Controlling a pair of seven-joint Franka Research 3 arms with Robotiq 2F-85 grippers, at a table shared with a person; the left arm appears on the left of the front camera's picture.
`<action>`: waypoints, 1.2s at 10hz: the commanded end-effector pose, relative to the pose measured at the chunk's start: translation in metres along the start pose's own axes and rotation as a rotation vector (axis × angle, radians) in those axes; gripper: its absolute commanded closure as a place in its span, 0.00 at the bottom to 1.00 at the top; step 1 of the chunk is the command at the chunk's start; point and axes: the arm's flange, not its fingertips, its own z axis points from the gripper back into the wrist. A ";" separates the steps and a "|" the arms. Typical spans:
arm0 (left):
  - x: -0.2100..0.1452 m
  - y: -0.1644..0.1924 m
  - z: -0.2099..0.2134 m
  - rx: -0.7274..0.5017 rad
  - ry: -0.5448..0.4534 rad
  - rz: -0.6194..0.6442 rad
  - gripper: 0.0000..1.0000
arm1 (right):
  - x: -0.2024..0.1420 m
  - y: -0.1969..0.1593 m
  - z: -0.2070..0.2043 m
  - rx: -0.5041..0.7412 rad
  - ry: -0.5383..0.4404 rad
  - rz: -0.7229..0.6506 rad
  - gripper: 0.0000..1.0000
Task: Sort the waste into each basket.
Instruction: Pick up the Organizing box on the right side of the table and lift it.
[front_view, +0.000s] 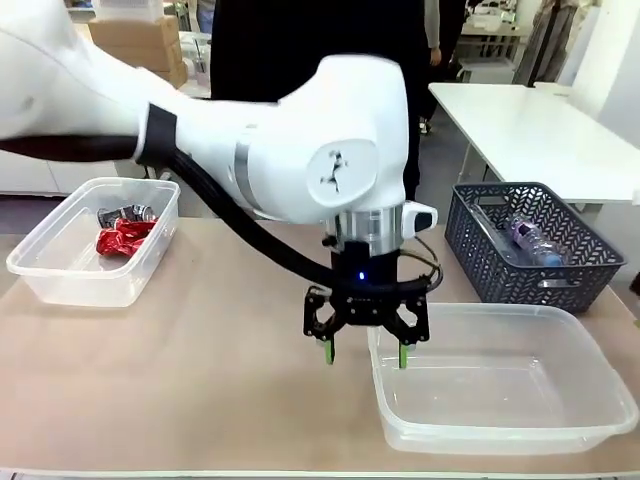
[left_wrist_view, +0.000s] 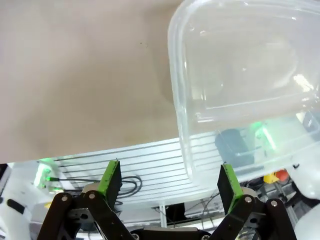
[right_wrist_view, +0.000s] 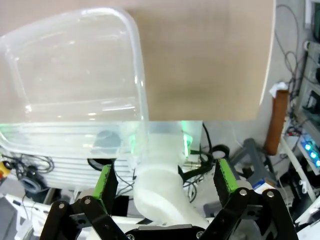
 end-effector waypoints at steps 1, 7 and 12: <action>-0.001 -0.010 -0.038 0.014 -0.031 0.109 0.00 | 0.015 0.012 -0.054 0.032 0.047 -0.001 0.00; 0.014 -0.011 -0.060 0.006 -0.067 0.191 0.00 | 0.023 0.023 -0.153 -0.001 0.204 -0.016 0.00; 0.026 -0.007 -0.060 -0.012 -0.073 0.191 0.00 | 0.007 0.017 -0.177 0.018 0.158 -0.053 0.00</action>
